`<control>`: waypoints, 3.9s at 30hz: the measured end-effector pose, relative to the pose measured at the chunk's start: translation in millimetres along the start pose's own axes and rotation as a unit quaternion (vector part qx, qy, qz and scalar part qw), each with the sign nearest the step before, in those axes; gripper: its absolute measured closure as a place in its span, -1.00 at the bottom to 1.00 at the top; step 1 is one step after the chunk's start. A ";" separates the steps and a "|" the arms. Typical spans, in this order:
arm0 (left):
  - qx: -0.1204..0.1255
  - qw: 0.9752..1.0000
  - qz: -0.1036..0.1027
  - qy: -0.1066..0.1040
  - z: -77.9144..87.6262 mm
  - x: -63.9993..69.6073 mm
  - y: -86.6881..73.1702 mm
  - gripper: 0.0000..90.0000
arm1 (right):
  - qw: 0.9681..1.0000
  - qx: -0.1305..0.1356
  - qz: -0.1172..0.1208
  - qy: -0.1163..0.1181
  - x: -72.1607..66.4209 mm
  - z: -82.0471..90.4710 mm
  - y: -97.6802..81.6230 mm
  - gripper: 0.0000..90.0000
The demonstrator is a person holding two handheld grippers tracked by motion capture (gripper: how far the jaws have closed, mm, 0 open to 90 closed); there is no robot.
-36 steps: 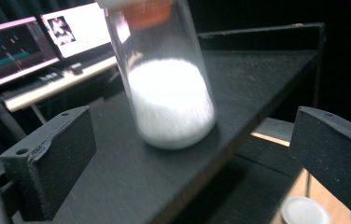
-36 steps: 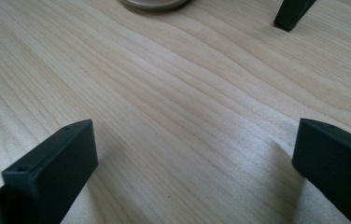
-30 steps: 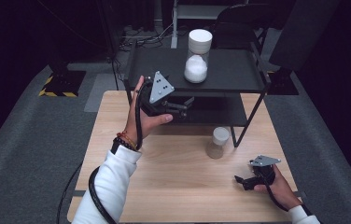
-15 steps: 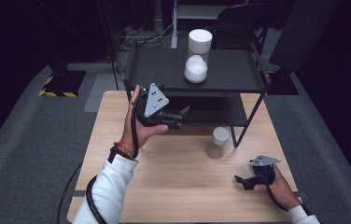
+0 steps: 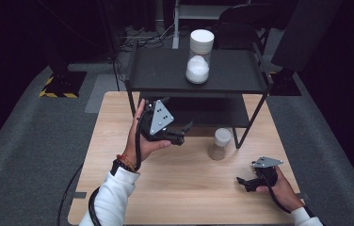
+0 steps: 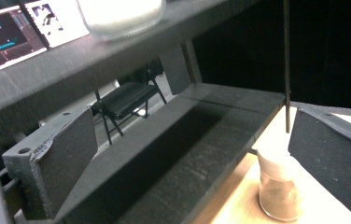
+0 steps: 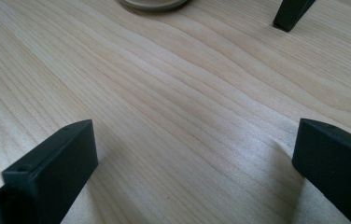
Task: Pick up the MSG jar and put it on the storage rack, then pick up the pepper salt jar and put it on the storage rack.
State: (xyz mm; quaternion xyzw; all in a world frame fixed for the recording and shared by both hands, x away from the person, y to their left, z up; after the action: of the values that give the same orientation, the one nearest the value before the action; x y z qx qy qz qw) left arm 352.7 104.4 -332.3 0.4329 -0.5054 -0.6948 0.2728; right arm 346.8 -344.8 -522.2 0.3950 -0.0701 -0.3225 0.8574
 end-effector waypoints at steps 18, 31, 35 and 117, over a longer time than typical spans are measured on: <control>-0.049 0.999 0.016 -0.010 0.6 7.6 -50.2 -0.97 | 1.000 0.000 0.000 0.000 0.0 0.0 0.0 -1.00; -0.099 0.994 0.031 -0.022 -2.9 18.7 -94.6 -0.97 | 1.000 0.000 0.000 0.000 0.0 -0.1 0.0 -1.00; -0.115 0.993 0.033 -0.025 -2.1 21.4 -106.9 -0.96 | 1.000 0.000 0.000 0.000 0.0 -0.1 0.0 -1.00; -0.307 0.948 0.054 -0.059 -31.7 30.9 -192.4 -0.95 | 1.000 0.000 0.001 0.001 0.1 0.0 0.0 -1.00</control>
State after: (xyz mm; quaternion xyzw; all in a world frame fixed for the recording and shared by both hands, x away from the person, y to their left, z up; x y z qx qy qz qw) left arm 377.1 129.9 -526.5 0.2582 -0.3054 -0.8250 0.3992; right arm 346.9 -344.9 -522.2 0.3950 -0.0697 -0.3217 0.8577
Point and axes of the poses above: each handheld gripper's, and its own axes: z roughly backward along the jaws, y roughly out of its top, x roughly to its right, the point moved 10 cm from there along -z, roughly forward along the jaws, and after that the axes turned 14 degrees about y, right-handed, at the moved point
